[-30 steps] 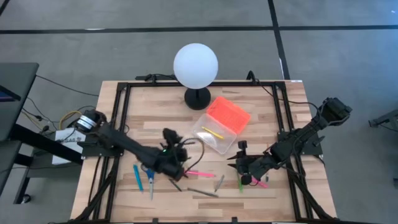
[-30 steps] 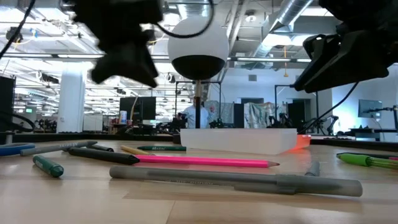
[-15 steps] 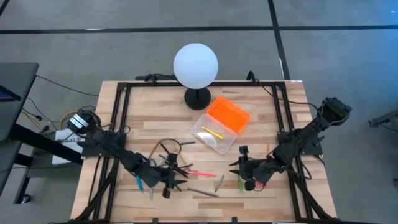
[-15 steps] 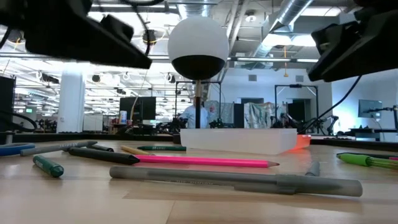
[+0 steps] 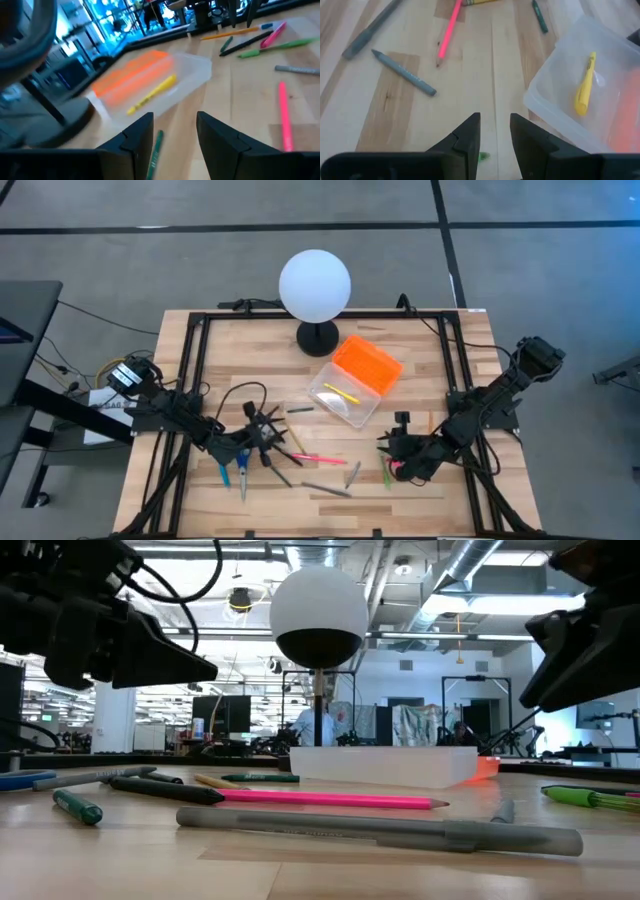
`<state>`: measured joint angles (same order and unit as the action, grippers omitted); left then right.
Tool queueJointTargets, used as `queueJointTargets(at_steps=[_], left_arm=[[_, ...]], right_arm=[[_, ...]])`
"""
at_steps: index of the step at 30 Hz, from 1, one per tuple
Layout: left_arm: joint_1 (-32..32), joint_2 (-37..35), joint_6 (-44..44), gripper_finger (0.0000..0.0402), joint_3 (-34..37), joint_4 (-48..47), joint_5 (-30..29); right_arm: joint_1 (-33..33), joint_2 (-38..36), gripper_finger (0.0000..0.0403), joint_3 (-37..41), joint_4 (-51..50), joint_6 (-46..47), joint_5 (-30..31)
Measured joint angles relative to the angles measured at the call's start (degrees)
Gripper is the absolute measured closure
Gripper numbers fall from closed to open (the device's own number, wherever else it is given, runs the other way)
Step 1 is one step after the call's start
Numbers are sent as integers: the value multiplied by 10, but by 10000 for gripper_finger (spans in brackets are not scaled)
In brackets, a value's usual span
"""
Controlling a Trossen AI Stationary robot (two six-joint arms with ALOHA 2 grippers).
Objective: Pick & place school supplies into a supply box
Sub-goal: Put the dark green crayon into the orange supply box
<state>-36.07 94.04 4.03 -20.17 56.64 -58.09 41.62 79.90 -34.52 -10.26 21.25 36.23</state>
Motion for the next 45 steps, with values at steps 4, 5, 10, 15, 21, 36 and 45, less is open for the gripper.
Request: queueJointTargets(at_steps=[4, 5, 10, 15, 21, 36, 45], left_arm=[[0, 0, 44, 256, -15, 0, -8], [0, 0, 43, 256, -18, 0, -6], [-3, 0, 39, 256, -25, -30, 46], [-4, 0, 28, 256, -25, -36, 49], [-4, 0, 28, 256, -25, -42, 48], [-4, 0, 14, 256, -25, -44, 48], [-4, 0, 13, 256, -25, -47, 49]], right_arm=[[3, -7, 302, 0, -2, 5, -16], [5, -13, 302, 0, -3, 8, -21], [19, -55, 302, -29, -113, 90, -35], [44, -88, 302, -40, -234, 254, -37], [59, -60, 302, -40, -315, 382, -72], [47, 20, 302, -40, -358, 407, -115], [48, 18, 302, -7, -338, 419, -114]])
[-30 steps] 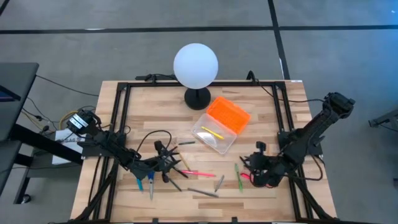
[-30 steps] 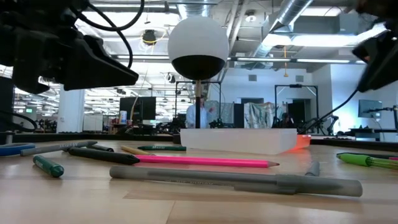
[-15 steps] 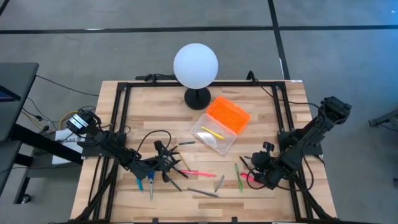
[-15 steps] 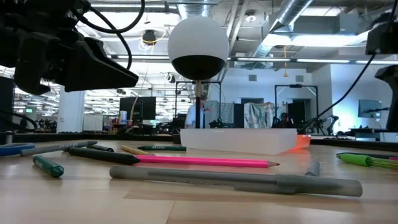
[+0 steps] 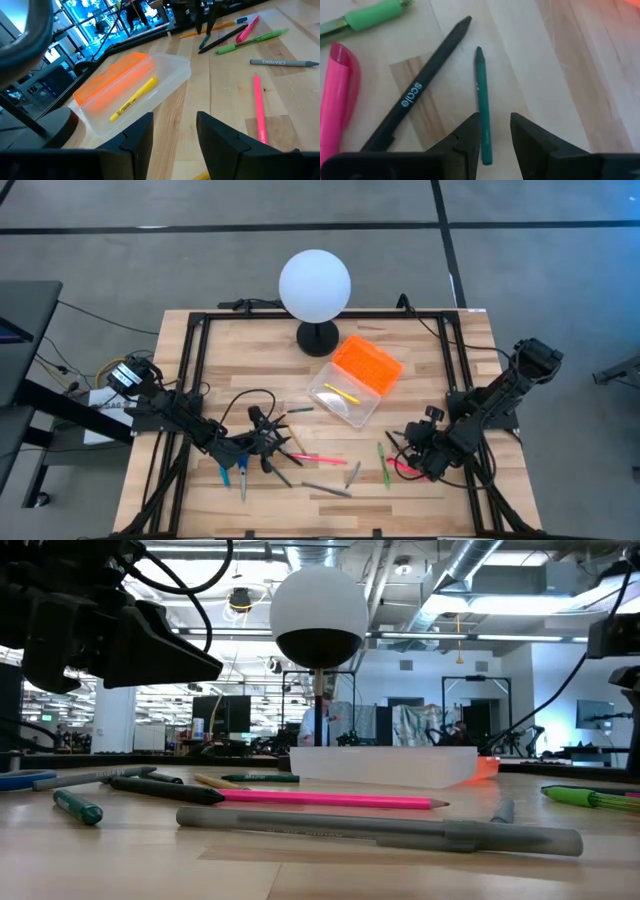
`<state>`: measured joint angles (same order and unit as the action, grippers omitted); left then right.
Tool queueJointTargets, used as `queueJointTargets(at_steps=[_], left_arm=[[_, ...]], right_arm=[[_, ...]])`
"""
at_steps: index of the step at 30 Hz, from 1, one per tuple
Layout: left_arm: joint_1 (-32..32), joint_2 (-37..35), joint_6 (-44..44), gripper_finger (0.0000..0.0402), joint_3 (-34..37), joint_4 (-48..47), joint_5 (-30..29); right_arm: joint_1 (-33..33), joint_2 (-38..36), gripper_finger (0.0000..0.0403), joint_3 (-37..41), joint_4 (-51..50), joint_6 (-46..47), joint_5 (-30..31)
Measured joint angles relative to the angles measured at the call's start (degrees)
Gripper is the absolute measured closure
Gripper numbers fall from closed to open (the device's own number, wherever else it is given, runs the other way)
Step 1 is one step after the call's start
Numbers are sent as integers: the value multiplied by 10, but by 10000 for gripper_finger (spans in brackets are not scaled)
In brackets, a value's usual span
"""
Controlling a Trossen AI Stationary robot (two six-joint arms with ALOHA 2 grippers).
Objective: Pick & place school supplies into a supply box
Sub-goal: Put the dark green crayon into the orange supply box
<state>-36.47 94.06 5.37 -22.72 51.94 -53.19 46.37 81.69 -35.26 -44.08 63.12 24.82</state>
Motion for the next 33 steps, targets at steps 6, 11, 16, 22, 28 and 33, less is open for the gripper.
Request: queueJointTargets(at_steps=[6, 11, 16, 22, 28, 33], left_arm=[[0, 0, 0, 256, 0, 0, 0], [0, 0, 0, 256, 0, 0, 0], [0, 0, 0, 256, 0, 0, 0], [0, 0, 0, 256, 0, 0, 1], [0, 0, -3, 256, 0, 0, 2], [0, 0, -3, 256, 0, 0, 2]], right_arm=[[0, 0, 302, 18, 20, -5, 6], [0, -2, 302, 46, 68, -5, 6], [-3, -2, 302, 49, 73, -1, -2], [-30, -2, 309, 49, 72, -1, -36], [-55, -3, 333, 48, 76, -24, -65], [-61, -3, 357, 48, 80, -32, -76]])
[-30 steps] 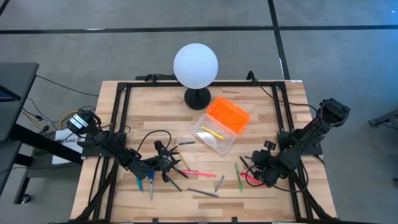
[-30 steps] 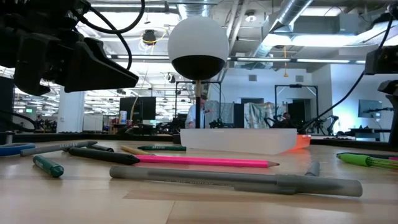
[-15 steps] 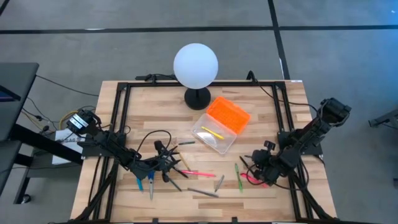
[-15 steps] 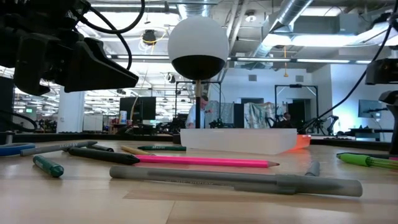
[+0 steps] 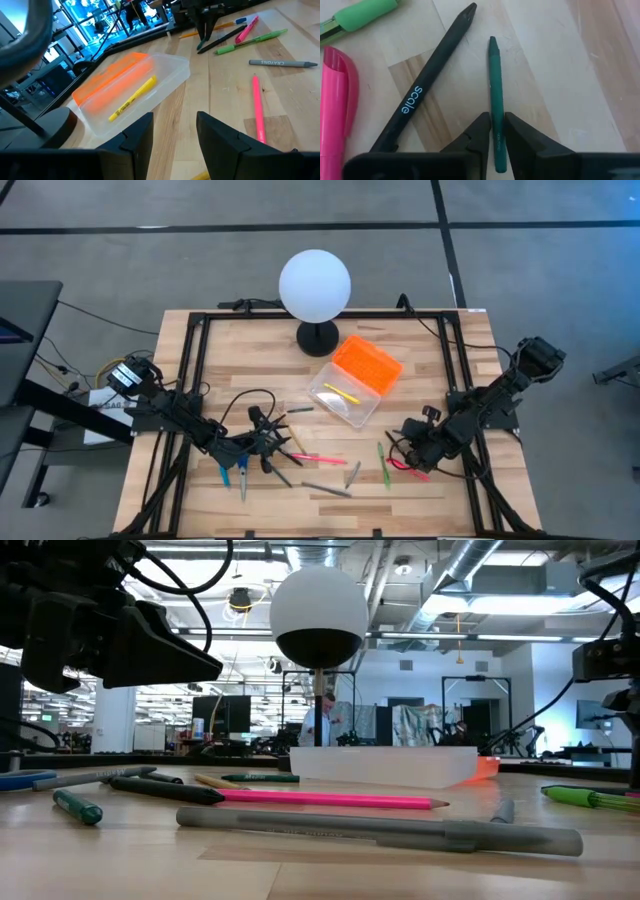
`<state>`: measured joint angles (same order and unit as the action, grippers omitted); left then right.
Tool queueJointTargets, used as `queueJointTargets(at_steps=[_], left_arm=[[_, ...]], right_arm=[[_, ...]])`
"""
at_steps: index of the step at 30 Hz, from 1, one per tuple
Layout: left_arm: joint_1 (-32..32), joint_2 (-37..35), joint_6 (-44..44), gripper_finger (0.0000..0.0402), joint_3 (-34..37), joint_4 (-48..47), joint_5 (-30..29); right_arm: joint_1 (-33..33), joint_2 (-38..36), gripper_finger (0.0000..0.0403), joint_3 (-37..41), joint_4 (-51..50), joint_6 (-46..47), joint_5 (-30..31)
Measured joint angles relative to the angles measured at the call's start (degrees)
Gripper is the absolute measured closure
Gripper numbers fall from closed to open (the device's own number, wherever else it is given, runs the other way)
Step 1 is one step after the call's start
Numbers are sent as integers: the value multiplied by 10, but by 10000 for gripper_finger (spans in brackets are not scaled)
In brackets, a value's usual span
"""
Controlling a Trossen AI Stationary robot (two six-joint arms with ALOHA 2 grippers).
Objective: Pick & place school supplies into a supply box
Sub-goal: Put the dark green crayon into the orange supply box
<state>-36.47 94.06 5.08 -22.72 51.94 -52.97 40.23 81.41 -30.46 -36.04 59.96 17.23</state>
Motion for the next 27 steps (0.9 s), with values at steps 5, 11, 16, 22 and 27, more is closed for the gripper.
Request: queueJointTargets(at_steps=[5, 11, 16, 22, 27], left_arm=[[0, 0, 0, 256, 0, 0, 0], [0, 0, 0, 256, 0, 0, 0], [0, 0, 0, 256, 0, -3, 0], [0, 0, 0, 256, 0, -5, 0], [0, 0, -1, 256, 0, -15, -1]], right_arm=[[0, 0, 384, 0, 0, 0, -3], [2, 0, 396, 0, -1, 0, -15], [2, 0, 394, -1, -7, 0, -24], [1, -11, 399, -2, -16, 0, -37], [1, -11, 401, -11, -31, -5, -48]])
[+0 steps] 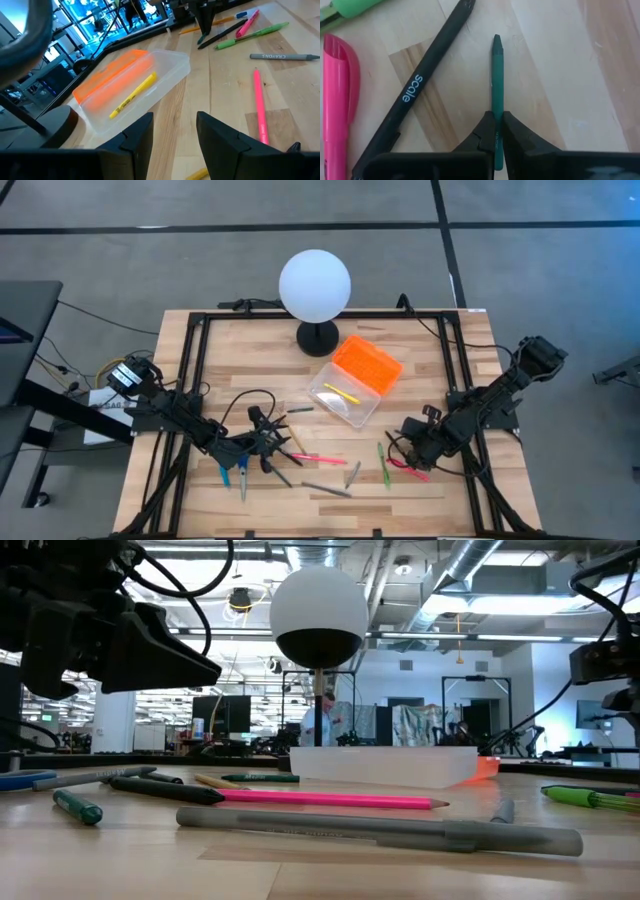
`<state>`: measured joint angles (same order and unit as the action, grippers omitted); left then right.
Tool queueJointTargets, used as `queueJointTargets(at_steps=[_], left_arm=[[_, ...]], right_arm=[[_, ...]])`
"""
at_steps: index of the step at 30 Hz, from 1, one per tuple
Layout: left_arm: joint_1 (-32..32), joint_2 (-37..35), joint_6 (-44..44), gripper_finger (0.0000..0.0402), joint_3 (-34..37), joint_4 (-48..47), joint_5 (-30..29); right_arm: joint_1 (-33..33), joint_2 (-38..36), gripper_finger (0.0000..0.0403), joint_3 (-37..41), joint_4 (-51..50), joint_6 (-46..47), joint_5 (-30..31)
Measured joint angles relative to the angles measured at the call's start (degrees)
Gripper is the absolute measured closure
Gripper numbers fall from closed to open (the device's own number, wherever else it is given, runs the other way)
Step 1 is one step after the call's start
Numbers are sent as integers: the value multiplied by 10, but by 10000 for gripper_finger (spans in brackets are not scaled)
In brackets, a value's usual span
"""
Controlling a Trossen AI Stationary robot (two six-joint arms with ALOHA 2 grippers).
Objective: Pick & place school supplies into a supply box
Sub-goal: Put the dark green crayon into the orange supply box
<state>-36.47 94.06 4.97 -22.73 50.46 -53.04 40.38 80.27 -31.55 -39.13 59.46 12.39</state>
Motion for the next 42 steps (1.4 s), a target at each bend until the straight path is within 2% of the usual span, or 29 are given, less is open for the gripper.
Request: queueJointTargets(at_steps=[9, 20, 25, 29, 32, 37, 42], left_arm=[[0, 0, 0, 256, 0, 0, 0], [0, 0, 0, 256, 0, 0, 0], [0, 0, 0, 256, 0, 0, 0], [0, 0, 0, 256, 0, 7, 0], [0, 0, 4, 256, 0, 10, 0], [0, 0, 11, 256, 0, 20, -1], [0, 0, 15, 256, 0, 24, -1]], right_arm=[[1, 2, 402, -24, -57, -10, 21], [1, 1, 403, -58, -61, -38, 92], [-7, 0, 403, -103, -60, -80, 156], [-51, 0, 403, -149, -50, -106, 205], [-105, -1, 402, -163, 0, -126, 226], [-202, 8, 401, -165, 113, -224, 179], [-287, 30, 401, -165, 154, -284, 118]])
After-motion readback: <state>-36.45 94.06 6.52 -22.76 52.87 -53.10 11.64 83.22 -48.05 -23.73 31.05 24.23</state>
